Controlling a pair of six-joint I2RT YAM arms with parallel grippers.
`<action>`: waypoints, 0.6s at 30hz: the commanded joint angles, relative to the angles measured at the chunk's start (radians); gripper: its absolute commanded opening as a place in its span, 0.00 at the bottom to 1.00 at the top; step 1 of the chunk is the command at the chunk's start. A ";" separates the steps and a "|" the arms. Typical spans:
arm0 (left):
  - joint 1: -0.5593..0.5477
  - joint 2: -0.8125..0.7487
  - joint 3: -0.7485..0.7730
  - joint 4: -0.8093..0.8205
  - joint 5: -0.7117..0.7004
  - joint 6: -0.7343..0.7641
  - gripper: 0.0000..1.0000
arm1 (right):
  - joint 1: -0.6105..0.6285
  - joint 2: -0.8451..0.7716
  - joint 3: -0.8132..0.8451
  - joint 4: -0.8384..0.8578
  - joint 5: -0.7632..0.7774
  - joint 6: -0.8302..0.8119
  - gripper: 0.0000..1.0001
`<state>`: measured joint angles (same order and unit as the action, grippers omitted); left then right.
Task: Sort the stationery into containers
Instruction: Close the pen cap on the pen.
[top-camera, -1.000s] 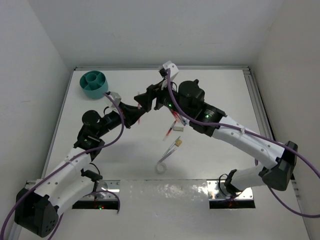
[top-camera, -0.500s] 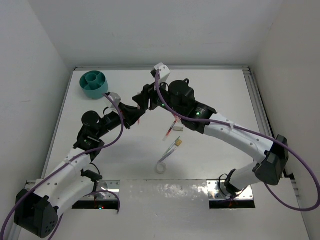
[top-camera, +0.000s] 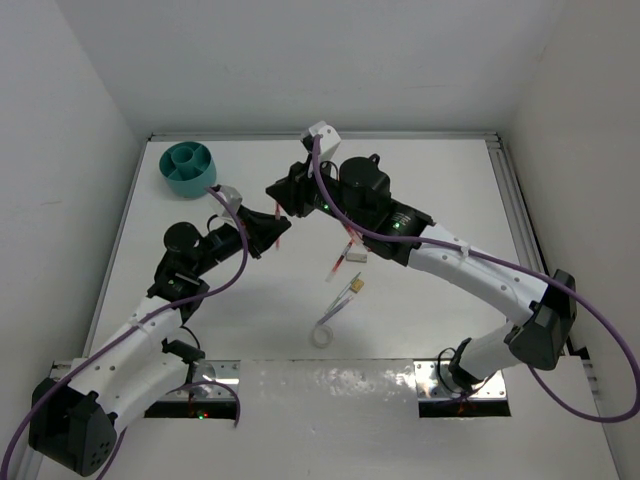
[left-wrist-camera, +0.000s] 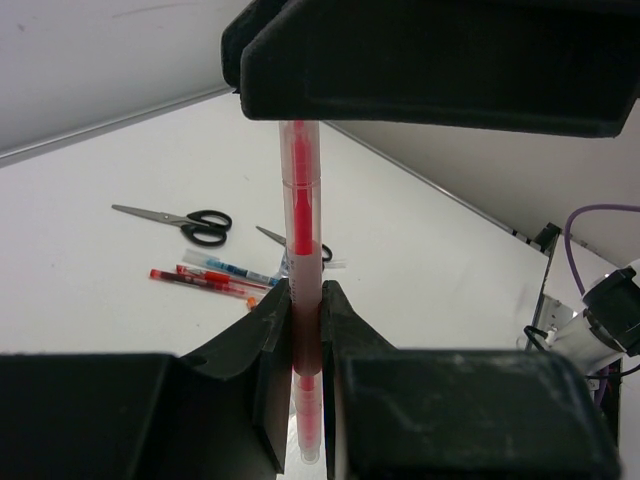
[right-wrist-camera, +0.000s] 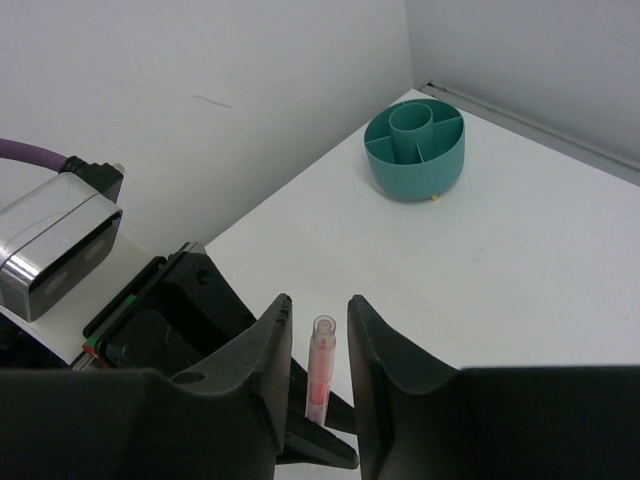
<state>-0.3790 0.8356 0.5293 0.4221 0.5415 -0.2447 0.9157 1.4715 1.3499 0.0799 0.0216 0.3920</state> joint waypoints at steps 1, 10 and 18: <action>-0.003 -0.018 0.000 0.032 0.005 -0.001 0.00 | 0.000 0.000 0.037 0.046 -0.003 -0.001 0.27; 0.000 -0.018 0.014 0.061 -0.006 -0.024 0.00 | 0.002 0.009 0.017 0.034 -0.005 -0.004 0.02; 0.012 -0.015 0.070 0.242 -0.008 -0.192 0.00 | 0.002 -0.013 -0.095 0.078 -0.006 0.010 0.00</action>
<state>-0.3759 0.8368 0.5293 0.4675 0.5354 -0.3489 0.9138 1.4658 1.3087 0.1684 0.0235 0.3996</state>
